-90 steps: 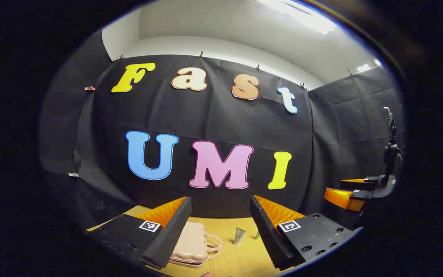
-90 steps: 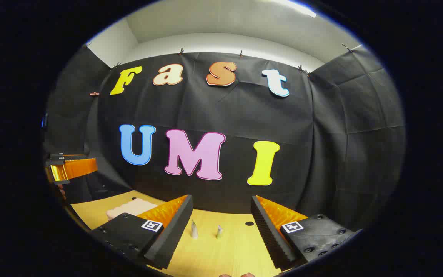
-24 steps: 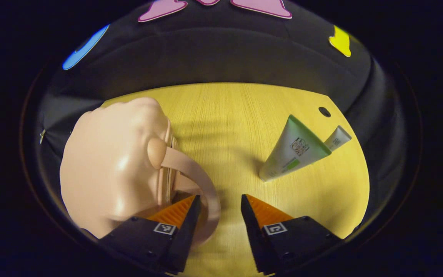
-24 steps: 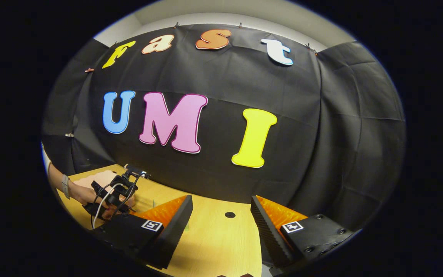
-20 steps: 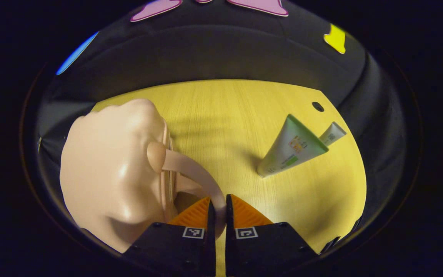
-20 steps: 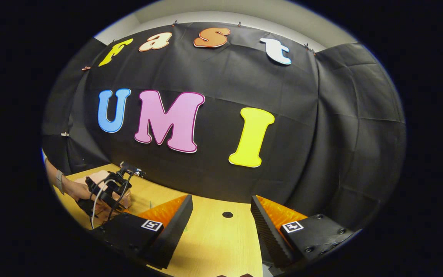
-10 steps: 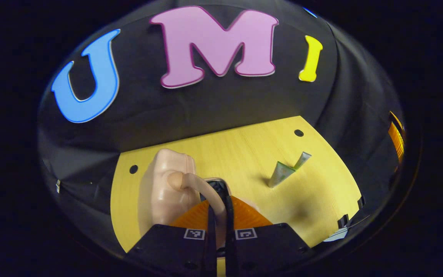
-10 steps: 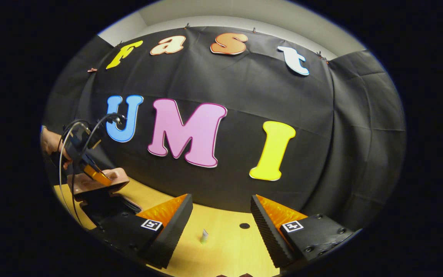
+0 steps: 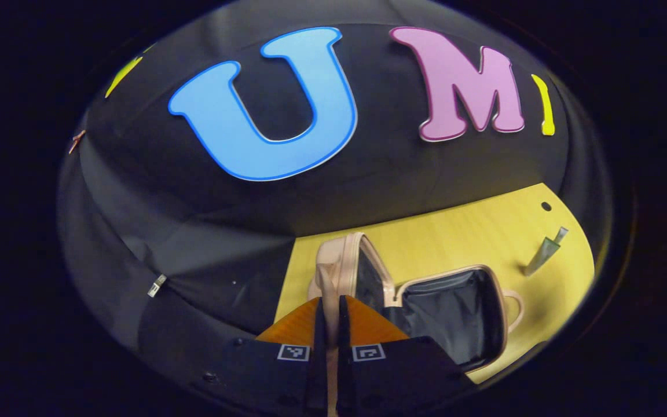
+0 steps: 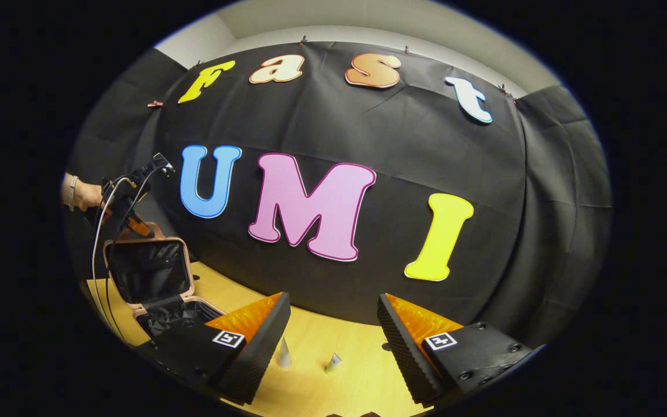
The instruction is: First open the suitcase, pack the skin care products into it, and then close the suitcase.
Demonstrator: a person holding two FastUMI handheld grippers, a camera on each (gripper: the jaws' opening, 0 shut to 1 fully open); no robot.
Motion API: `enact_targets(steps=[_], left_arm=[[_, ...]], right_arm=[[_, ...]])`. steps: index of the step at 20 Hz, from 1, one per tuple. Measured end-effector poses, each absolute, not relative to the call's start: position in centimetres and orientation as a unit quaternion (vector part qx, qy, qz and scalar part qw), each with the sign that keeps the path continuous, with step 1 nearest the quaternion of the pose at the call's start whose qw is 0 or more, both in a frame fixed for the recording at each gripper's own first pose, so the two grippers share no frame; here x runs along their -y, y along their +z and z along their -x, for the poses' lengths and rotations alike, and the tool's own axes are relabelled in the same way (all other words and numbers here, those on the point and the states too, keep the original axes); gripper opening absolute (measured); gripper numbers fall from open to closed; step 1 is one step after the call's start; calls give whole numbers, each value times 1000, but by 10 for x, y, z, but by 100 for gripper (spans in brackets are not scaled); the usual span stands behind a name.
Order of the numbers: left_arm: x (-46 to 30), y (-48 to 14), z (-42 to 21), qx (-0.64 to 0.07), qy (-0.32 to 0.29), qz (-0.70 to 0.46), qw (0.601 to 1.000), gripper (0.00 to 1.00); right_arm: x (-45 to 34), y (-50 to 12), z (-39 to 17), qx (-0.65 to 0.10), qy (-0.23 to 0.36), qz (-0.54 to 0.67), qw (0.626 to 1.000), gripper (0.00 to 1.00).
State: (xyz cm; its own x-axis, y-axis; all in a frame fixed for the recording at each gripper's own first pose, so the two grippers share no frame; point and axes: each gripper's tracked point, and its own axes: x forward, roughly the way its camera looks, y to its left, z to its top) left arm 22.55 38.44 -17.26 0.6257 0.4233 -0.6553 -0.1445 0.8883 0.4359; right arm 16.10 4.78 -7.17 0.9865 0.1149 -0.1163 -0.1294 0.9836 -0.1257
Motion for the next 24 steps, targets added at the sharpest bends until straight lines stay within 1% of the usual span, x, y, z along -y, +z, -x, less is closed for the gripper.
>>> enact_targets(steps=[4, 6, 9, 11, 14, 16, 17, 18, 20, 22, 23, 24], left_arm=[[-470, -209, -205, -440, 219, -173, 854, 12], [-510, -241, -195, -461, 233, -157, 842, 12], [-536, -284, -180, -503, 250, -125, 818, 12], [-551, -315, -168, -519, 259, -104, 808, 12], [-564, -343, -163, -516, 278, -66, 808, 12], [-571, -353, -160, -509, 285, -65, 810, 14], [-572, -353, -159, -506, 288, -64, 811, 19], [-568, -348, -164, -490, 287, -59, 821, 21], [-551, -328, -187, -424, 265, -32, 865, 43], [-522, -294, -203, -372, 247, -25, 894, 95], [-504, -276, -211, -350, 231, -24, 907, 98], [-486, -261, -217, -332, 214, -22, 919, 97]], right_arm=[[-46, -77, -152, -73, 49, 75, 993, 96], [-44, -84, -148, -89, 39, 74, 993, 96], [-45, -94, -148, -115, 21, 62, 991, 96], [-49, -99, -152, -128, 8, 44, 991, 96], [-55, -108, -154, -153, -4, 7, 988, 97], [-51, -115, -154, -171, -19, -12, 985, 96], [-47, -118, -154, -177, -27, -22, 984, 96], [-44, -119, -154, -179, -35, -34, 983, 97], [-32, -123, -151, -181, -54, -52, 981, 96], [-20, -127, -150, -181, -70, -62, 979, 96], [-16, -129, -150, -181, -75, -64, 979, 96], [-11, -131, -151, -180, -77, -64, 979, 96]])
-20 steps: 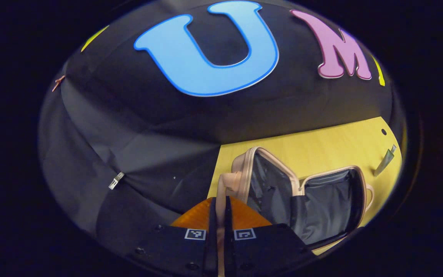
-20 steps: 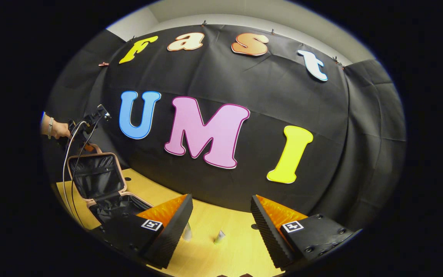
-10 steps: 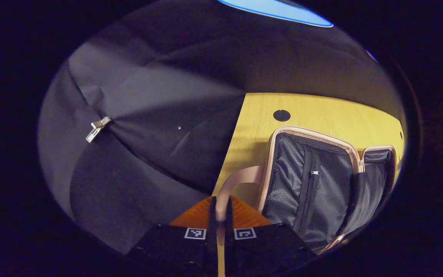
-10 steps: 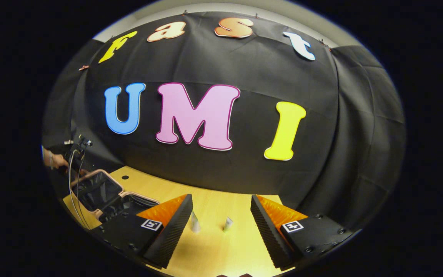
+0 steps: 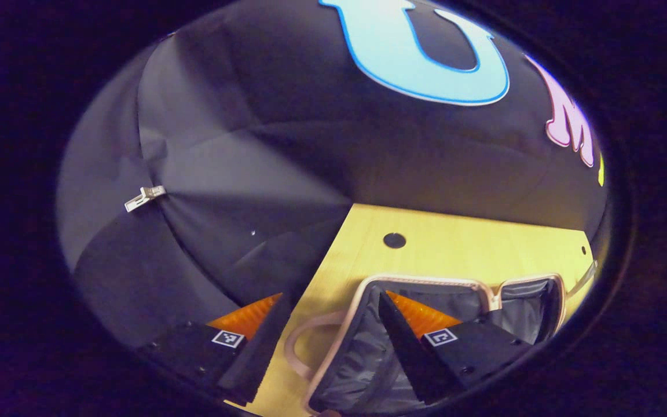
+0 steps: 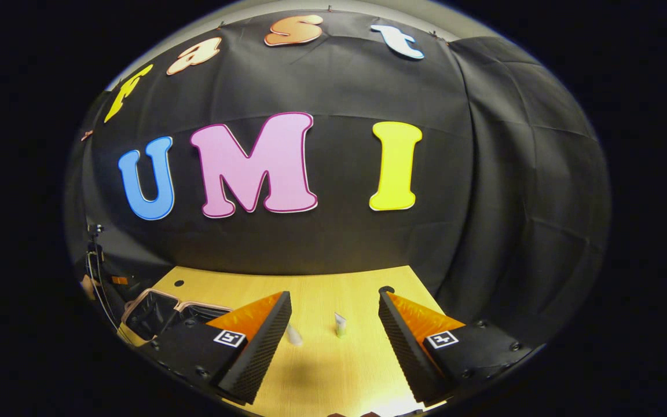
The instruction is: First open the suitcase, pack the skin care products into it, and then close the suitcase.
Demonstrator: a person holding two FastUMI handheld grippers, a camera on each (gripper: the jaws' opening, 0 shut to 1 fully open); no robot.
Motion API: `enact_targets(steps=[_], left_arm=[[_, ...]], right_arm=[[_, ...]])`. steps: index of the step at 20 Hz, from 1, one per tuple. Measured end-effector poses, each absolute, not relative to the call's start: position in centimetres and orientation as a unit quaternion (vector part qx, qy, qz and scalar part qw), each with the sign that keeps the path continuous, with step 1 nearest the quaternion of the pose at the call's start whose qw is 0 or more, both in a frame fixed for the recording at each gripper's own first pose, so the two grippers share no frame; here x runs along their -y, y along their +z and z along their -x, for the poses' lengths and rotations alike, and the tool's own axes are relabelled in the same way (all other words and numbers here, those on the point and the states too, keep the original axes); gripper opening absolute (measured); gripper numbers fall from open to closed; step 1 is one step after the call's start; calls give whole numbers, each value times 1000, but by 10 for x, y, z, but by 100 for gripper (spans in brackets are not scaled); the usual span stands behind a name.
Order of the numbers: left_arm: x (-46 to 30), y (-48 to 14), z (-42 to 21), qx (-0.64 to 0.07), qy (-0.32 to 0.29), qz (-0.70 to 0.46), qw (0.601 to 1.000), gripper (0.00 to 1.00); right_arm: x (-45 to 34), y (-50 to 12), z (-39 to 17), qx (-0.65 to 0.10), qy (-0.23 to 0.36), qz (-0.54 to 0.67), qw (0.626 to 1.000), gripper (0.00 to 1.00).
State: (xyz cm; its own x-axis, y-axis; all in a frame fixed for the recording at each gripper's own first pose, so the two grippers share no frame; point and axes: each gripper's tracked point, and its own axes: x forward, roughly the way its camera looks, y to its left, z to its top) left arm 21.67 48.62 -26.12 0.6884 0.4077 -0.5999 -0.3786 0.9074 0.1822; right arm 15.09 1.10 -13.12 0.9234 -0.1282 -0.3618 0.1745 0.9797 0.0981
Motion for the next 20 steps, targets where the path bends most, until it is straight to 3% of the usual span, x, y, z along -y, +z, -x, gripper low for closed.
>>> enact_targets(steps=[7, 14, 20], left_arm=[[-235, -191, -246, -224, 8, -3, 975, 96], [-3, -260, -229, -307, -156, 46, 938, 96], [62, -349, -251, -409, -184, 44, 893, 97]], right_arm=[[-2, -145, -167, -157, -51, -11, 986, 96], [-21, -164, -158, -162, 2, -15, 987, 96], [-6, -175, -139, -178, 7, -37, 983, 96]])
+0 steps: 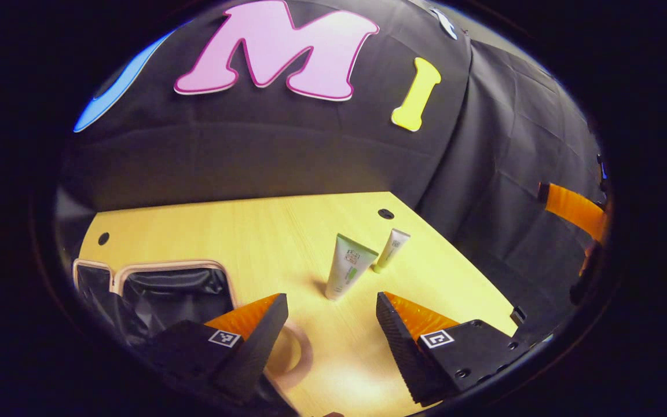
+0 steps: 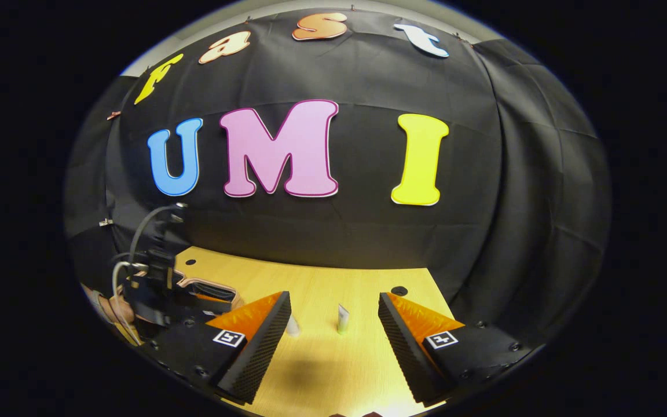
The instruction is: First open the suitcase, pack the skin care products into it, and then close the suitcase.
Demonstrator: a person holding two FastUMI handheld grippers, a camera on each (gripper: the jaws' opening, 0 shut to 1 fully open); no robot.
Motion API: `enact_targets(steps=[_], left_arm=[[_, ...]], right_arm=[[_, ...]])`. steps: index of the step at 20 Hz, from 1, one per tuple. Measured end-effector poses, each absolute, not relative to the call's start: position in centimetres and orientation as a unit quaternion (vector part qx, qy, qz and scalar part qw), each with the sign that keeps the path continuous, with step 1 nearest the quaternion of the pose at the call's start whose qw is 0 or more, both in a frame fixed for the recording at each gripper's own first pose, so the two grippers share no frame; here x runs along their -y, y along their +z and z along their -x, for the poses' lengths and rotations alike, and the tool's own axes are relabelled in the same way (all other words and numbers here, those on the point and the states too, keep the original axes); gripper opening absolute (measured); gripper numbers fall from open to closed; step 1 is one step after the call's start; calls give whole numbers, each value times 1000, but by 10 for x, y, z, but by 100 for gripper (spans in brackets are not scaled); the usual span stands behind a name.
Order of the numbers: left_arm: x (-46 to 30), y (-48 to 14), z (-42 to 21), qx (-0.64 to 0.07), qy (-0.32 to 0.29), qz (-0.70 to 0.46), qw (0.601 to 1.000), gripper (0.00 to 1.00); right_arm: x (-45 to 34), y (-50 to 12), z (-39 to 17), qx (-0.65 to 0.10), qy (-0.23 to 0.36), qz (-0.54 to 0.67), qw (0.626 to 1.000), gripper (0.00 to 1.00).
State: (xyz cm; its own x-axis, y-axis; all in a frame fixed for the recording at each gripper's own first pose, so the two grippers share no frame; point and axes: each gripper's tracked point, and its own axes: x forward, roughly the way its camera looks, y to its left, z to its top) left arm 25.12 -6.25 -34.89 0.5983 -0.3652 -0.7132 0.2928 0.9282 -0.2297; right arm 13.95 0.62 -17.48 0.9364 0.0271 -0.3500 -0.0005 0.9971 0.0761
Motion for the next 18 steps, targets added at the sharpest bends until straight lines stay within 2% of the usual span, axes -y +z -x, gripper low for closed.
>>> enact_targets(steps=[6, 9, 11, 12, 13, 14, 15, 17, 18], left_arm=[[100, -432, -289, -462, -171, 14, 870, 97], [108, -454, -306, -479, -153, 27, 864, 96], [117, -467, -311, -490, -170, 32, 854, 96], [122, -469, -306, -502, -183, 40, 844, 92], [129, -473, -313, -496, -182, 47, 848, 49], [126, -472, -308, -505, -178, 40, 843, 45], [125, -469, -303, -512, -179, 33, 839, 49], [127, -452, -298, -502, -187, 39, 843, 49], [127, -438, -296, -494, -193, 44, 847, 45]], right_arm=[[32, -202, -123, -213, -17, -27, 976, 96], [46, -219, -120, -231, -24, -30, 972, 96], [50, -236, -122, -247, -22, -37, 968, 96], [52, -246, -126, -253, -20, -36, 967, 96], [52, -258, -131, -259, -16, -34, 965, 96], [51, -272, -137, -269, -9, -33, 962, 96], [47, -286, -144, -281, 0, -34, 959, 96], [35, -314, -160, -299, 26, -35, 953, 96], [29, -328, -168, -307, 38, -37, 950, 96]])
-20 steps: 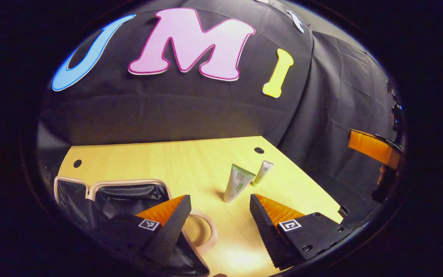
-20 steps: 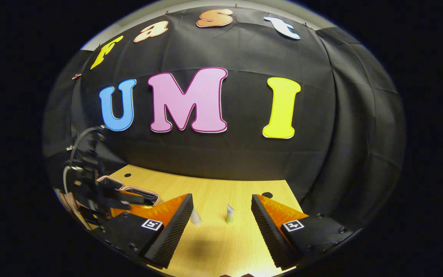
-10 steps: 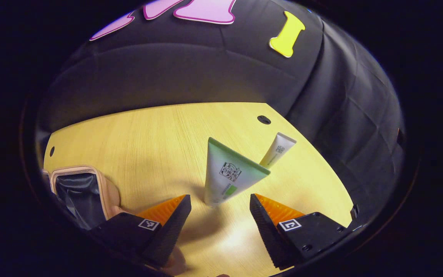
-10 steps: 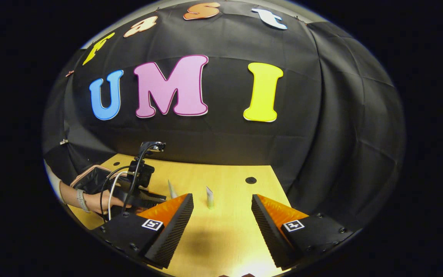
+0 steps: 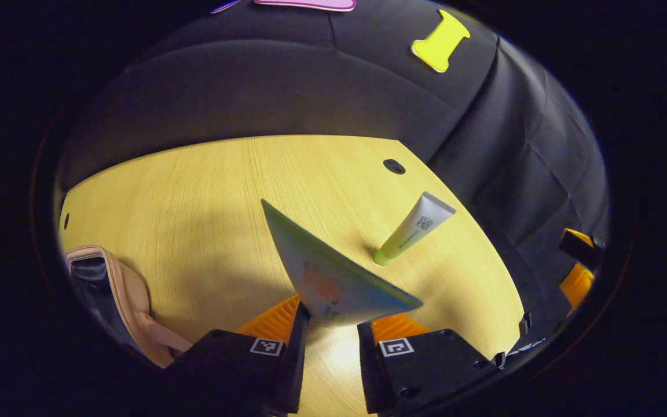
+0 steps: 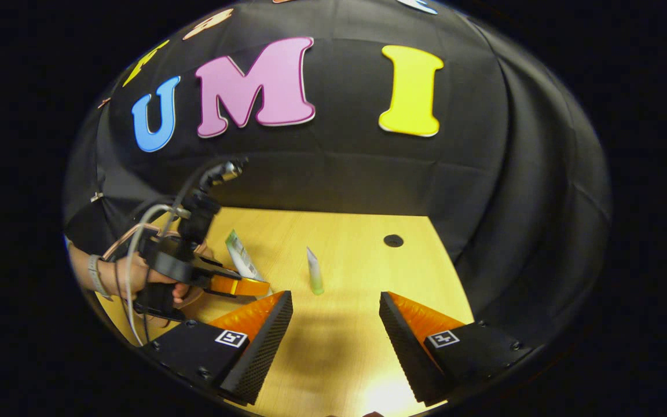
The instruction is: First open the suitcase, pack the skin care products into it, and then close the suitcase.
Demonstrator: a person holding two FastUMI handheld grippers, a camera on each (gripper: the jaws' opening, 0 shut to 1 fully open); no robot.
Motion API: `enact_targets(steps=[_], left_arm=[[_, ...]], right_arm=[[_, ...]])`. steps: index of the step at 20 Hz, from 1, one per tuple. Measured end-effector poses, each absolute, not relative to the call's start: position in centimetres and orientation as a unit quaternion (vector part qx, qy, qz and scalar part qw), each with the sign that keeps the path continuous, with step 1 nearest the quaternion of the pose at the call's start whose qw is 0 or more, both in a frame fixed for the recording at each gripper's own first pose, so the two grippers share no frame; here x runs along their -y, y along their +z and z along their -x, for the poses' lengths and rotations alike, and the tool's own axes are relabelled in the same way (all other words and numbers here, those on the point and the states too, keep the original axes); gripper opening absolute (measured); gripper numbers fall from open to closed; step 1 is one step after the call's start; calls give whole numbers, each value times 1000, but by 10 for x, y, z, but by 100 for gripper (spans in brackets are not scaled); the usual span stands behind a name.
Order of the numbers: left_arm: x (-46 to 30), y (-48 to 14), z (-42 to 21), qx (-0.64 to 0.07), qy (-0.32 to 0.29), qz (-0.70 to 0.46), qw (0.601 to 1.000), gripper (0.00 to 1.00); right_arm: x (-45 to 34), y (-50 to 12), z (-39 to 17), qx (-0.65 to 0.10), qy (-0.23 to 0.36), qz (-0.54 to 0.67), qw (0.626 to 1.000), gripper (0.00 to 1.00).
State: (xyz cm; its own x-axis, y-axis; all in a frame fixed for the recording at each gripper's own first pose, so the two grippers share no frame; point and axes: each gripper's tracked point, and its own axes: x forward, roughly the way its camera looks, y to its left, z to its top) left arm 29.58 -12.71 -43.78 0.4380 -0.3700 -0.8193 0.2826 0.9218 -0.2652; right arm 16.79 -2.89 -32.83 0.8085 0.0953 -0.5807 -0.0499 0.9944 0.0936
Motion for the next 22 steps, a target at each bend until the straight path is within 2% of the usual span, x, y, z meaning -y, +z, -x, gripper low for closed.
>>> enact_targets(steps=[5, 6, 9, 11, 12, 14, 15, 16, 17, 19, 20, 22], left_arm=[[119, -374, -266, -463, -201, 76, 860, 42], [111, -363, -260, -460, -193, 85, 863, 45], [79, -334, -239, -447, -169, 90, 874, 45], [51, -321, -225, -442, -148, 84, 881, 49], [32, -320, -217, -445, -131, 83, 882, 46], [-3, -316, -202, -451, -94, 89, 883, 49], [-16, -312, -194, -452, -80, 96, 883, 46], [-26, -308, -185, -453, -68, 101, 883, 46], [-38, -306, -175, -455, -56, 105, 883, 45], [-68, -310, -159, -466, -26, 106, 878, 46], [-77, -316, -155, -474, -16, 110, 874, 49], [-97, -326, -157, -488, -6, 108, 866, 45]], right_arm=[[-8, -385, -219, -352, 65, -72, 931, 96], [-12, -395, -226, -355, 66, -74, 930, 96], [-17, -426, -243, -373, 69, -59, 923, 96], [-14, -438, -257, -372, 62, -53, 924, 96], [-12, -445, -263, -373, 56, -53, 925, 96], [-10, -456, -277, -378, 43, -65, 923, 95], [-9, -460, -283, -380, 38, -80, 921, 94], [-13, -463, -288, -384, 36, -99, 917, 88], [-15, -471, -290, -393, 25, -105, 913, 75], [-20, -470, -292, -412, 19, -127, 902, 26], [-26, -459, -292, -406, 21, -139, 903, 29], [-40, -427, -289, -384, 41, -139, 912, 28]])
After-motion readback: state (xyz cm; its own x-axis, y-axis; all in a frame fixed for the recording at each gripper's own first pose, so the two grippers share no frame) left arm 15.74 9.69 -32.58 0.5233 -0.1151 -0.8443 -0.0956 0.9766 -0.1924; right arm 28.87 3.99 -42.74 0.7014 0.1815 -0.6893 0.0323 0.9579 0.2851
